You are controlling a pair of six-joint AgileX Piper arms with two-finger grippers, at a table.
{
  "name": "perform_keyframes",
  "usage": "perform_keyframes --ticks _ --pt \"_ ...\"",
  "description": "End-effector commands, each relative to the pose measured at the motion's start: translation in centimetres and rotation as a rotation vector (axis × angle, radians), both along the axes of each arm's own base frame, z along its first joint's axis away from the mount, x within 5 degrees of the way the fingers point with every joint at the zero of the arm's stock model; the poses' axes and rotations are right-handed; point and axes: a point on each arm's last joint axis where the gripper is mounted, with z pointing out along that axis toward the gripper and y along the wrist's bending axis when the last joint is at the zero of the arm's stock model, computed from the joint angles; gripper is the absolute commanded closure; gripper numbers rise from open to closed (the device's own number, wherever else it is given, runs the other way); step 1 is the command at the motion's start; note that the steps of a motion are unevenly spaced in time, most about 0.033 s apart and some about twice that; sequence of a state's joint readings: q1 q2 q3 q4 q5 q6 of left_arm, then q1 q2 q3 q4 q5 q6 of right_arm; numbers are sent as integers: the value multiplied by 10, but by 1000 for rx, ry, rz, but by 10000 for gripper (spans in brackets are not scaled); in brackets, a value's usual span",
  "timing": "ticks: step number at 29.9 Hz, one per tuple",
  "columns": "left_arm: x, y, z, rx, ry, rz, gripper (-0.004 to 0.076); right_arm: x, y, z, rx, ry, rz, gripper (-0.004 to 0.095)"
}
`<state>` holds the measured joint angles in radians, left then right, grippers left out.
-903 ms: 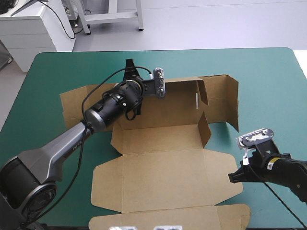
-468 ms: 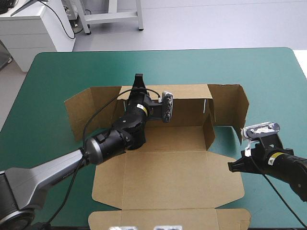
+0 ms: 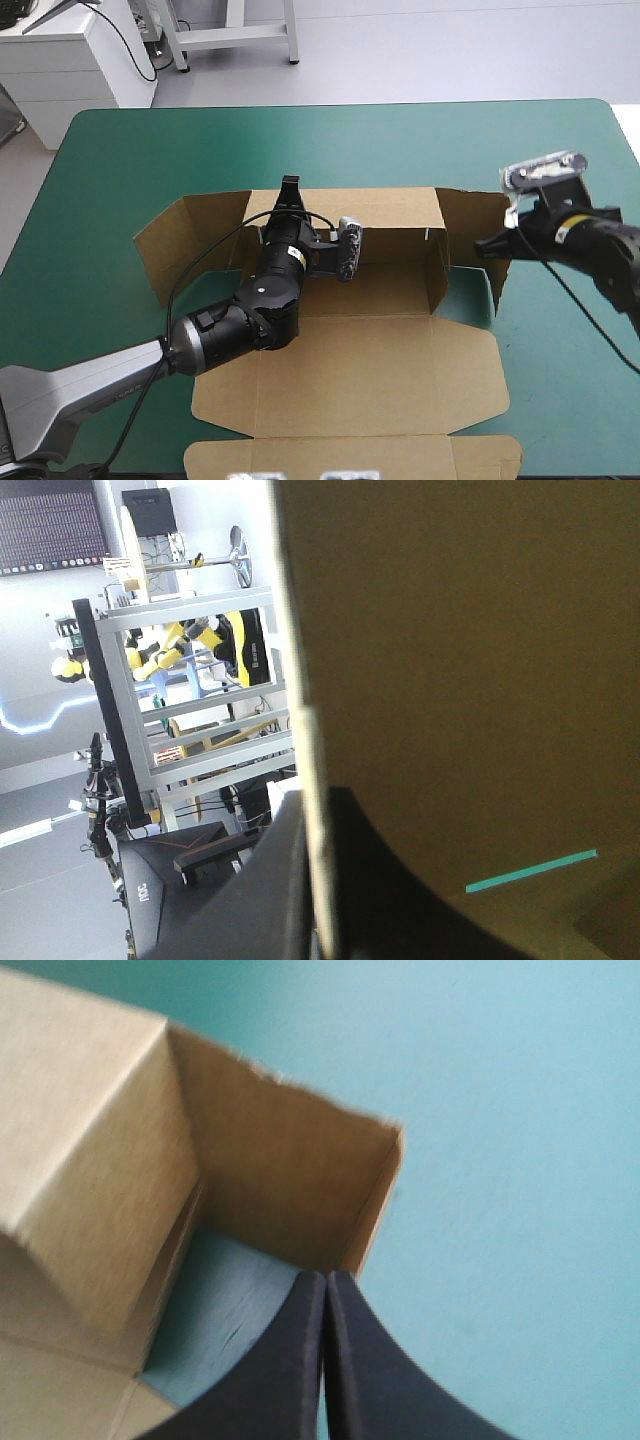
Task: Fold the box
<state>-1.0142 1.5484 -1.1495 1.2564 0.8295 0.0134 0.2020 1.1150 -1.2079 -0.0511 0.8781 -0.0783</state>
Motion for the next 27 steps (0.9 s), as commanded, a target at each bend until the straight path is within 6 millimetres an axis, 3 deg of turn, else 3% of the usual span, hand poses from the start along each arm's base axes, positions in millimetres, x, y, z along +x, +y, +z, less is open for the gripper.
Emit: perform_keyframes --ticks 1,8,14,19,27 --pt "-5 3 12 -38 -13 0 731 25 1 39 -18 -130 -13 928" --pt "-5 3 12 -37 -13 3 731 92 12 50 -59 -61 -1 929" --pt "-5 3 12 -35 -13 6 731 135 -8 17 31 101 -17 929" --pt "-5 3 12 -37 -13 3 731 143 -28 -5 228 260 59 929" --pt "-6 2 12 -44 -8 -7 731 137 -28 -21 258 379 93 929"
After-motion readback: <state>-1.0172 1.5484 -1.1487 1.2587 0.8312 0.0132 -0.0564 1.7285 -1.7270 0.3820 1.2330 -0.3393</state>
